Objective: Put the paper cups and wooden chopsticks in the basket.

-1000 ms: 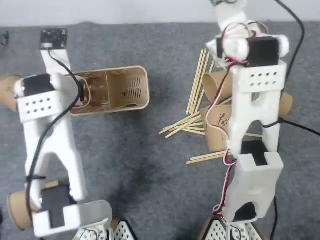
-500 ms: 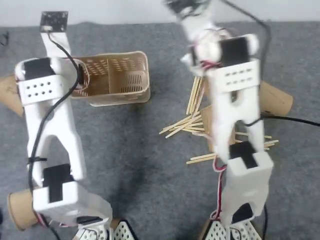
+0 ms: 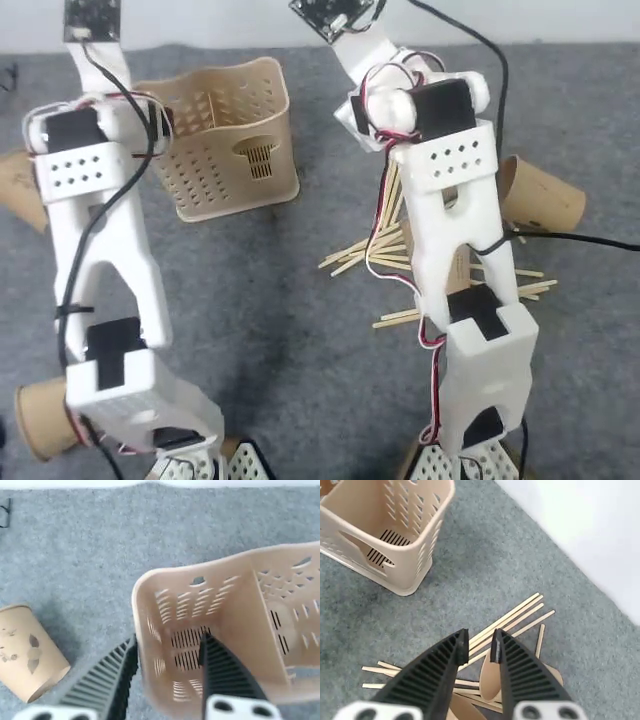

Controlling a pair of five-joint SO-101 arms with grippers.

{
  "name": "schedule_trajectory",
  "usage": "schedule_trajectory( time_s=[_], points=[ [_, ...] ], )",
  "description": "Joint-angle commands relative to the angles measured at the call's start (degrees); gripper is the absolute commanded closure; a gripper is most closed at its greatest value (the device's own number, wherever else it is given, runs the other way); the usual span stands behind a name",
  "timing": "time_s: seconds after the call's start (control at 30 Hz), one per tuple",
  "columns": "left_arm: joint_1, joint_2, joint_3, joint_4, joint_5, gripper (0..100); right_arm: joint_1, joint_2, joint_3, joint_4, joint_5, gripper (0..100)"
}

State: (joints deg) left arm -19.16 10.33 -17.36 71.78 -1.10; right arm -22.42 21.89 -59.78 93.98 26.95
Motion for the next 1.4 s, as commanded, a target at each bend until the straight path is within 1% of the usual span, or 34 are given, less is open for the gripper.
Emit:
schedule_trajectory(
  time_s=[0.0,0.1,0.2,0.23,0.3,0.43,0.5,0.57,0.7,0.8,0.93,1.03,1.13,1.37],
  points=[
    [-2.1,-0.6,-2.9,-1.4,3.1,81,-1.3,-3.7,-2.9,-0.6,0.5,90.2],
    [-4.3,-2.8,-3.3,-1.1,4.0,81,-4.0,-5.8,-7.2,0.0,0.3,90.2],
    [-7.9,-6.9,-3.5,0.3,4.5,81,-9.3,-6.4,-9.2,0.2,0.2,89.7],
    [-9.1,-8.5,-3.1,0.9,5.4,80,-10.8,-5.7,-8.4,-0.7,-0.7,89.7],
    [-12.0,-11.0,-3.1,3.1,7.8,80,-12.8,-2.5,-5.2,-5.8,-3.5,89.7],
    [-16.4,-14.0,-3.0,7.7,10.4,80,-13.1,7.0,-1.6,-18.9,-4.7,89.7],
    [-17.0,-14.4,-3.0,9.1,10.5,80,-13.1,10.6,-1.9,-23.3,-4.7,89.6],
    [-17.1,-14.4,-3.0,9.5,10.5,80,-12.9,13.0,-4.1,-25.5,-4.8,89.0],
    [-18.9,-14.5,1.2,9.1,10.5,80,-11.7,15.6,-8.4,-25.9,-4.9,80.7],
    [-21.7,-14.5,9.7,5.6,10.4,80,-11.1,17.3,-10.6,-26.2,-4.7,79.3],
    [-24.9,-14.9,23.2,-2.8,10.6,80,-10.9,19.4,-12.7,-26.4,-4.7,79.1],
    [-25.3,-14.9,30.4,-9.1,10.6,80,-10.5,21.5,-13.2,-26.4,-4.6,79.2],
    [-25.1,-14.9,32.6,-11.4,10.6,80,-9.5,22.2,-13.3,-26.4,-4.7,79.3],
    [-25.1,-14.9,32.8,-11.3,10.6,80,-8.7,18.9,-13.0,-26.9,-4.7,79.3]
  ],
)
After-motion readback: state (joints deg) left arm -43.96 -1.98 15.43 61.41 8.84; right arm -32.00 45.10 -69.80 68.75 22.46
